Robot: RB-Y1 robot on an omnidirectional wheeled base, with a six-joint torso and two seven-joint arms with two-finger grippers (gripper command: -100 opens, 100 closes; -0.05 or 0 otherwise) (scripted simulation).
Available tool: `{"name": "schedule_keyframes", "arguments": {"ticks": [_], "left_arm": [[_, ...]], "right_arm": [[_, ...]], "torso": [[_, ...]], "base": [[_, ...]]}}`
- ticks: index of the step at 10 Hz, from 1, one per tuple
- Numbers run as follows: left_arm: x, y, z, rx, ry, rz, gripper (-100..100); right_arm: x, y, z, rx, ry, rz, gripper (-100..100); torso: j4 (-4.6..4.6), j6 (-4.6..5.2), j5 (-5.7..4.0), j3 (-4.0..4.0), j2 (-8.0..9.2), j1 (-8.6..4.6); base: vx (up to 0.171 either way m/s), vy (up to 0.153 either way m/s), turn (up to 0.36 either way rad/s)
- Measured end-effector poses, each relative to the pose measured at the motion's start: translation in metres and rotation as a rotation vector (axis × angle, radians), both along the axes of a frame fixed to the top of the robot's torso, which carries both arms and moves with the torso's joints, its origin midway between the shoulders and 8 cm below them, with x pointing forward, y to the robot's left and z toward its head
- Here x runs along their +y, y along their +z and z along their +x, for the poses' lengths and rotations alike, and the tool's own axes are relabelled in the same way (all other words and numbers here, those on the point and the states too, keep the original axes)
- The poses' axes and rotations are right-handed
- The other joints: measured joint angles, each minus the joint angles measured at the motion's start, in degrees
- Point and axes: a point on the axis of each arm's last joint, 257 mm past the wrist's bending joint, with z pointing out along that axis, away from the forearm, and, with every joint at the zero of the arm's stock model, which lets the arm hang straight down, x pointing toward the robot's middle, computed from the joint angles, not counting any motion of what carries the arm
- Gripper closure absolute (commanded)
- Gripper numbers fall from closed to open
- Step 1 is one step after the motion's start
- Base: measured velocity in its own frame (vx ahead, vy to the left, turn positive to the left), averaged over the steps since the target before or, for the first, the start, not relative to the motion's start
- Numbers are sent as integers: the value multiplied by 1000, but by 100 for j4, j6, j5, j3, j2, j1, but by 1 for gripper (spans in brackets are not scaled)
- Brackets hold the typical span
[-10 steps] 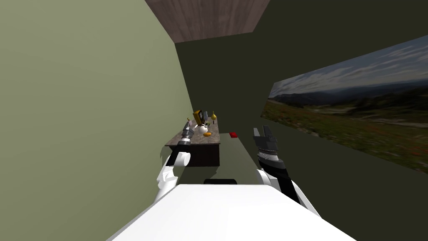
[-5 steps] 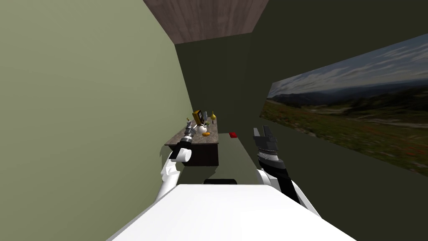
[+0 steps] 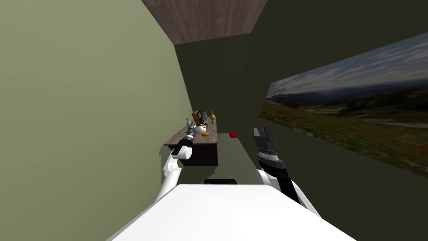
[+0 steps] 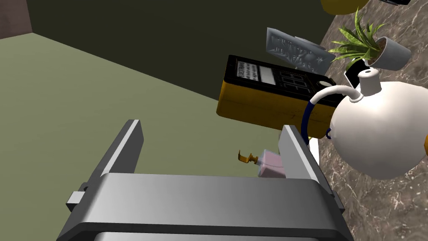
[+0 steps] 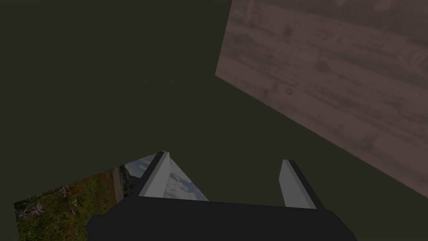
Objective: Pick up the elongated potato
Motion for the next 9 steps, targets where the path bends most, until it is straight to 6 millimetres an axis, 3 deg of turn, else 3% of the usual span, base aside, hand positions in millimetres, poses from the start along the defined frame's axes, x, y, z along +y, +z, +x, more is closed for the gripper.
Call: {"name": "schedule_keyframes", "arguments": {"ticks": [9], "left_arm": [[-19, -45, 29, 229, -76, -77, -100]], "right_arm": [[0, 0, 0, 0, 0, 0, 0]], "torso": [[-1, 0, 3, -3, -5, 15]], "base": [[7, -10, -28]]}}
